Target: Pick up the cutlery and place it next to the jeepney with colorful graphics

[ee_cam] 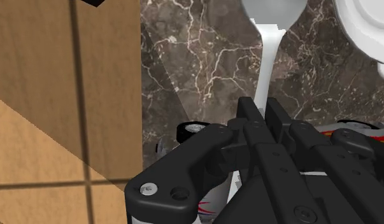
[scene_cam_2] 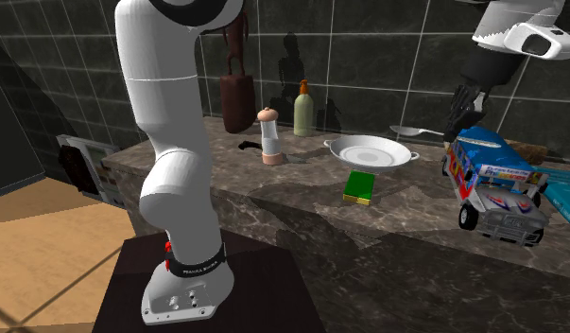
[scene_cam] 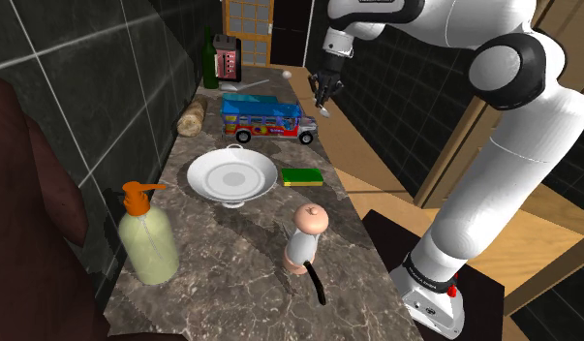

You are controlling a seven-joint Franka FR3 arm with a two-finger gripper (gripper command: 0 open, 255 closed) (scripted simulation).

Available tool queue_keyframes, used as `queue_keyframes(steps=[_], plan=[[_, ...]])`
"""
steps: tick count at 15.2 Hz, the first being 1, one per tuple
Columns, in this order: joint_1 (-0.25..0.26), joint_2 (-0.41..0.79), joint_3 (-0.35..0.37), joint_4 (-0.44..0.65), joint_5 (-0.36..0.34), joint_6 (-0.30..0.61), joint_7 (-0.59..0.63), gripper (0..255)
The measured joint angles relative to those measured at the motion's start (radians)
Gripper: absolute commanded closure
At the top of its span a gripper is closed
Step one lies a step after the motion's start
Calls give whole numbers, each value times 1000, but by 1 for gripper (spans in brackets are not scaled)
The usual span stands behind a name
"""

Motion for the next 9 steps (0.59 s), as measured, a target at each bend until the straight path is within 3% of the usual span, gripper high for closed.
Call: queue_keyframes(steps=[9], plan=[[1,4,1,-115,4,117,-22,255]])
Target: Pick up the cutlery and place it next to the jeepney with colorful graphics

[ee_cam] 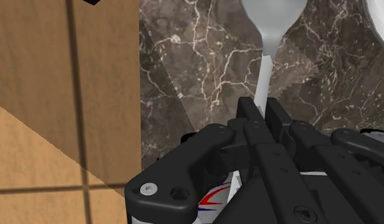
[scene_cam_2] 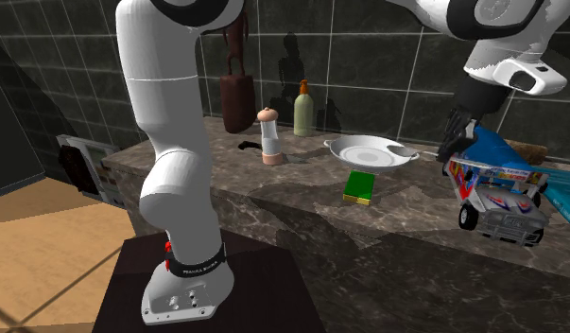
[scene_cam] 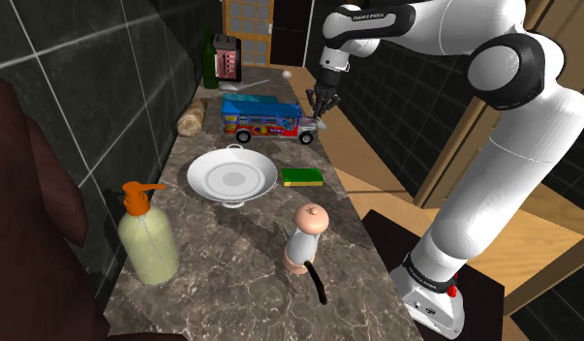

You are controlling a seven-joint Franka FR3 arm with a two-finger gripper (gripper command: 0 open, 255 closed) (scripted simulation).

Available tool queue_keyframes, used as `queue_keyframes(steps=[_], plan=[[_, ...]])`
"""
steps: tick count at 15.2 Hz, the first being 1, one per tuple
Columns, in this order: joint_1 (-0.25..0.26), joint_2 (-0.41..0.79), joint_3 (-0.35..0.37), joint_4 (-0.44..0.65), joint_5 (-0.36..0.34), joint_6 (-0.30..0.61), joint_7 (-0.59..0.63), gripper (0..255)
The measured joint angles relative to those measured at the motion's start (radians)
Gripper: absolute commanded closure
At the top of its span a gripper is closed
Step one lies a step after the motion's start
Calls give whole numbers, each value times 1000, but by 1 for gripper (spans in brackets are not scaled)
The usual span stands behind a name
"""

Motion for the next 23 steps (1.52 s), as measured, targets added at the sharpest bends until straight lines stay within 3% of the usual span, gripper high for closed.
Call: queue_keyframes(steps=[23], plan=[[2,65,5,-220,36,289,-66,255]])
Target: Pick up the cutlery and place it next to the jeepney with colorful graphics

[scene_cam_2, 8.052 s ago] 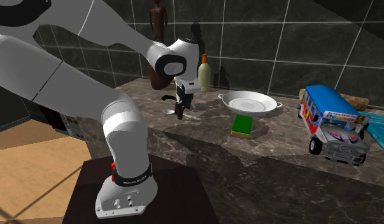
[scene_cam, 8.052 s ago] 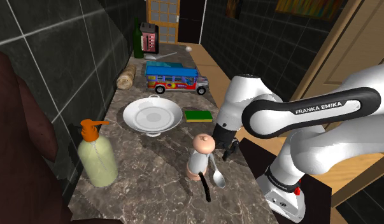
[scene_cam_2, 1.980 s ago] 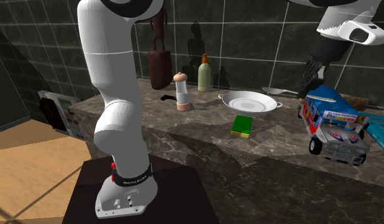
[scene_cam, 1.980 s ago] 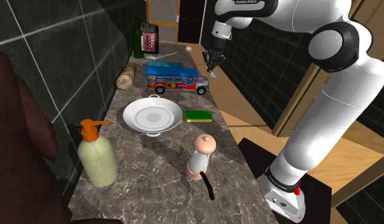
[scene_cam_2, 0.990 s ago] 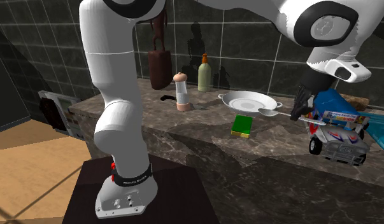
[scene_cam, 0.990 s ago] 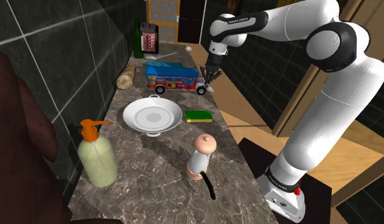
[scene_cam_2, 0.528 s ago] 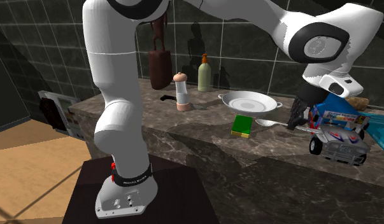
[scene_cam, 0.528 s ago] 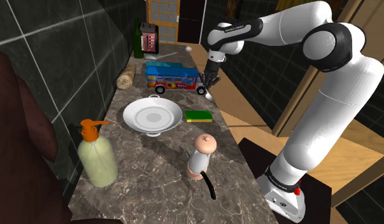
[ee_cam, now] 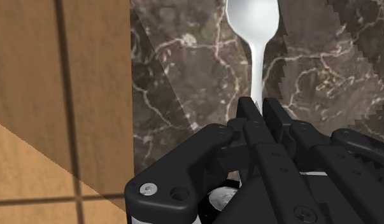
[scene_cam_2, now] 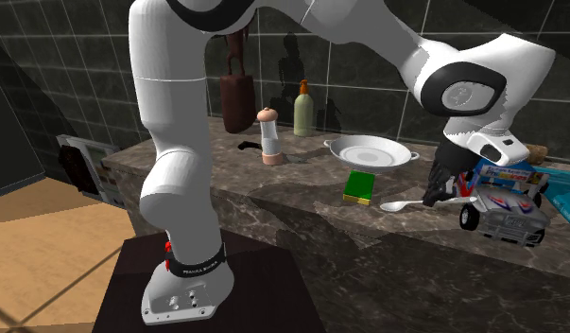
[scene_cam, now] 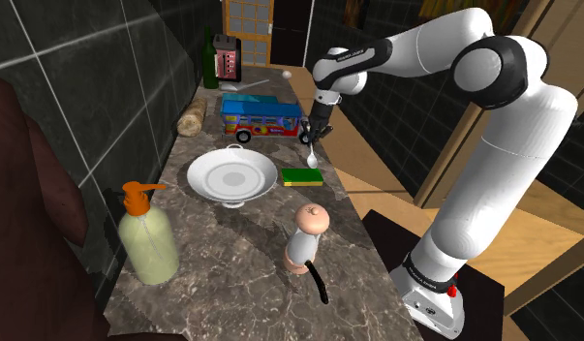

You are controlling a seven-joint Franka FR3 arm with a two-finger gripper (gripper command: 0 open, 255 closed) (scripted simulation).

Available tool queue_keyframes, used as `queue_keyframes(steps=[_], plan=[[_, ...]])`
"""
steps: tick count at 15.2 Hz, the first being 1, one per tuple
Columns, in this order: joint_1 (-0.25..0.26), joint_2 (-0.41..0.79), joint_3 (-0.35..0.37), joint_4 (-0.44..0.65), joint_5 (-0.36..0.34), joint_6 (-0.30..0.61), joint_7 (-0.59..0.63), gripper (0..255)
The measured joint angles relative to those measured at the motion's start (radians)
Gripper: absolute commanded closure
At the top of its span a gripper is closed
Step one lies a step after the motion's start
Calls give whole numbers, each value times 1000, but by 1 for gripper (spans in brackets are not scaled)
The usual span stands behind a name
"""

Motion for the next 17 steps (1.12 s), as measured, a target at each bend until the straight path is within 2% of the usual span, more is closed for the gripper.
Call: queue_keyframes(steps=[3,10,11,17], plan=[[2,10,2,-20,8,35,-5,255],[3,22,6,-28,15,53,-14,255],[3,21,6,-30,14,54,-14,0],[0,30,3,-38,12,55,-13,0]])
